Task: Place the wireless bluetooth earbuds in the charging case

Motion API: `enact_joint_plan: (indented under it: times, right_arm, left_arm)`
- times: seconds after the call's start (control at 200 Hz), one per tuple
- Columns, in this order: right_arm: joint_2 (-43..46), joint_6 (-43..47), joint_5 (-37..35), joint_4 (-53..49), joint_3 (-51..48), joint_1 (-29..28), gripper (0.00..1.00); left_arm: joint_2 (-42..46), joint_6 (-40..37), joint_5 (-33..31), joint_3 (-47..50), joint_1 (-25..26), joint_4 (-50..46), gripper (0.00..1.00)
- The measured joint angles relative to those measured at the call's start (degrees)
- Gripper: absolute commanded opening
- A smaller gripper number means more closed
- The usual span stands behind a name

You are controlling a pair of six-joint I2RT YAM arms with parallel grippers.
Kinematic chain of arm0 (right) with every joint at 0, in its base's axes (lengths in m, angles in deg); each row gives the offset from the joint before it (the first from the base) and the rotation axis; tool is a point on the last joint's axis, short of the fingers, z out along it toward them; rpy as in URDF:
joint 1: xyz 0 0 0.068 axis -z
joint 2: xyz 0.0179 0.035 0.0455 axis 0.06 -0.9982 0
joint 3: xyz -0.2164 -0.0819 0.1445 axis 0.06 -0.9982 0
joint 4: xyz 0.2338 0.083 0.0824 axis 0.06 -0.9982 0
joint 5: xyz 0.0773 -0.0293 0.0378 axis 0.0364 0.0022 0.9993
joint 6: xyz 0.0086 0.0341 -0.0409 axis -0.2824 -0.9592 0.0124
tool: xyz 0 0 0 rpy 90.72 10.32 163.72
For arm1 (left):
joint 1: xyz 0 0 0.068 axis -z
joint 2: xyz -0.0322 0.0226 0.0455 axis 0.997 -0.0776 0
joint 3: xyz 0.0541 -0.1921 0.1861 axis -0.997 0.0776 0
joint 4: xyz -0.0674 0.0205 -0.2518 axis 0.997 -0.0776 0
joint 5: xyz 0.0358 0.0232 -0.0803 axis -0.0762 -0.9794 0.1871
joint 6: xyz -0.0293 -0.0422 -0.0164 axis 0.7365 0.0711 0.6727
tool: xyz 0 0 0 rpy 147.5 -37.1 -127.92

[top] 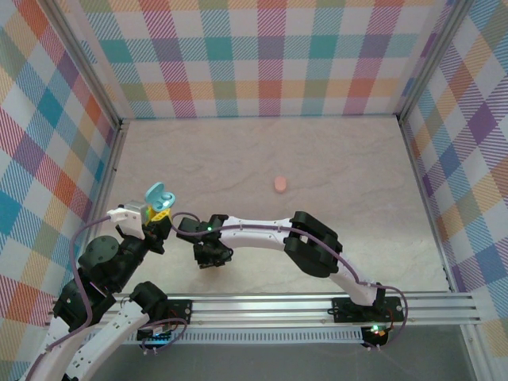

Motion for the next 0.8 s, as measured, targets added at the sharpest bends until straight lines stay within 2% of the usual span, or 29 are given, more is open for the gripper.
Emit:
enact_joint_plan:
  times: [0.34,0.8]
  right_arm:
    - [3.91,2.27,1.55,5.46,-6.91,2.19,0.24]
    - [16.55,5.49,-1.57,7.26,-22.62,11.34,0.23]
  left_arm:
    - [0.0,0.02,1.27,0.02,-0.02,0.04,0.18]
    - [0.44,0.0,9.11,2.8,0.0,4.35,0.18]
